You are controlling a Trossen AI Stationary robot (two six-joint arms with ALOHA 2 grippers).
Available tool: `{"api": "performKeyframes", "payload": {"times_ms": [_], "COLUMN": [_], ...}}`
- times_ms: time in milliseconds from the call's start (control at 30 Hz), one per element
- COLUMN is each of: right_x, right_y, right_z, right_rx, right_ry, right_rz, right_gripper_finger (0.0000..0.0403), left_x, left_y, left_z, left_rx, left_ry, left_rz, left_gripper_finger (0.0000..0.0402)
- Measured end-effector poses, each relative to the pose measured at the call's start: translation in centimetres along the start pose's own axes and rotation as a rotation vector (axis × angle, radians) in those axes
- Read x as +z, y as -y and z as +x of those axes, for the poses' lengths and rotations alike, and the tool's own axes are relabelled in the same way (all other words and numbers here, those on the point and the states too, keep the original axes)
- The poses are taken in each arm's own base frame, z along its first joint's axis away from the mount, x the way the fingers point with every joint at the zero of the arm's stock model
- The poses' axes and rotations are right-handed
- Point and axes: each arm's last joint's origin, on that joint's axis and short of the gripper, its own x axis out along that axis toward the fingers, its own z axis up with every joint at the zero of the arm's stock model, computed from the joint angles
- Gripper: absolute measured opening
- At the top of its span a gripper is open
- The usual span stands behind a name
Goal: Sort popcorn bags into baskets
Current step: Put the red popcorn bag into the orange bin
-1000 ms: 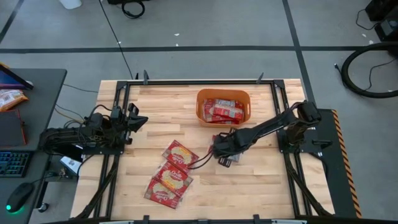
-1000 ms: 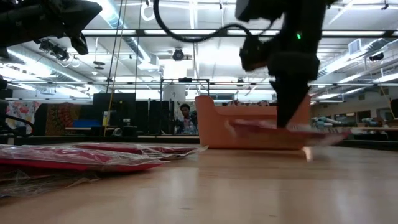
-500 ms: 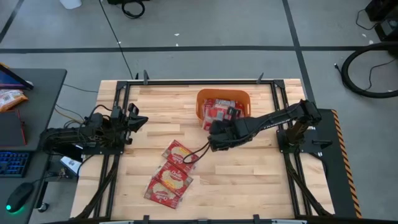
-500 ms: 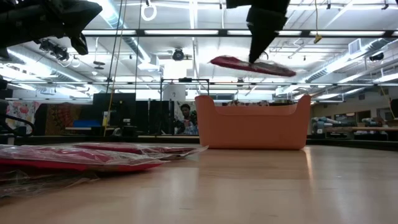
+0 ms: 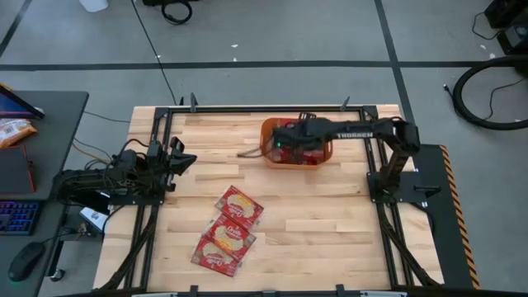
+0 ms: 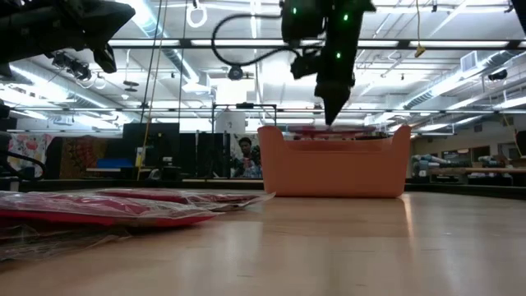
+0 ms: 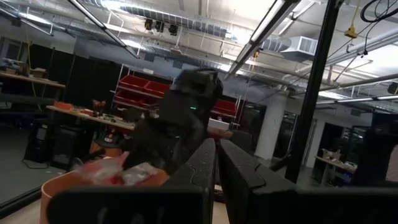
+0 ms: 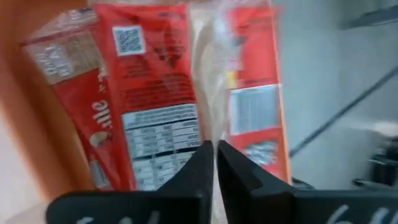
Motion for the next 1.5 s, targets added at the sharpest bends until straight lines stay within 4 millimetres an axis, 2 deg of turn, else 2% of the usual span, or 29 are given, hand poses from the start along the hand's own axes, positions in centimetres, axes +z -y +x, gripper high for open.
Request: {"api": "performKeyframes", "payload": {"times_ms": [133, 233, 333, 433, 500, 567, 667, 767, 967, 1133, 1367, 1500], "right_x": [0.0, -0.3, -1.0, -1.7, -2.0, -2.3, -2.9, -4.0, -6.1, -8.1, -11.0, -12.2], "right_y": [1.4, 2.2, 2.0, 1.1, 0.3, -0.6, -2.3, -4.4, -10.0, -13.8, -16.3, -17.2], "right_z": [2.5, 3.1, 2.1, -0.3, -2.1, -4.2, -6.8, -8.3, -9.4, -10.1, -9.3, -8.8], "right_rx": [0.098, 0.122, 0.116, 0.110, 0.126, 0.150, 0.194, 0.198, 0.295, 0.239, 0.121, 0.137], "right_ry": [-0.012, -0.041, -0.120, -0.109, -0.055, 0.017, 0.133, 0.252, 0.502, 0.716, 0.838, 0.856], "right_rz": [0.040, 0.081, 0.095, 0.112, 0.124, 0.143, 0.171, 0.190, 0.255, 0.205, 0.211, 0.182], "right_gripper_finger": [0.0059, 0.0083, 0.0095, 0.0096, 0.0096, 0.0096, 0.0096, 0.0095, 0.0096, 0.0095, 0.0094, 0.0094], "left_x": [-0.1, -0.2, -0.3, -0.2, 0.0, -0.1, -0.3, -0.7, -2.5, -3.6, -5.1, -6.4], "left_y": [0.0, 0.2, 0.6, 1.3, 1.6, 1.7, 1.6, 1.4, 1.6, 1.5, 2.1, 2.9], "left_z": [0.0, 0.0, -0.1, -0.3, -0.4, -0.4, -0.2, 0.3, 1.2, 2.4, 4.6, 5.8], "left_rx": [-0.001, -0.068, -0.235, -0.448, -0.537, -0.548, -0.463, -0.352, -0.330, -0.172, -0.131, -0.127], "left_ry": [-0.010, -0.031, -0.071, -0.087, -0.078, -0.082, -0.082, -0.104, -0.227, -0.269, -0.474, -0.587], "left_rz": [-0.001, 0.003, 0.050, 0.088, 0.109, 0.107, 0.097, 0.075, 0.082, 0.071, -0.023, -0.074], "left_gripper_finger": [0.0025, 0.0025, 0.0025, 0.0025, 0.0025, 0.0025, 0.0025, 0.0025, 0.0025, 0.0025, 0.0025, 0.0025]}}
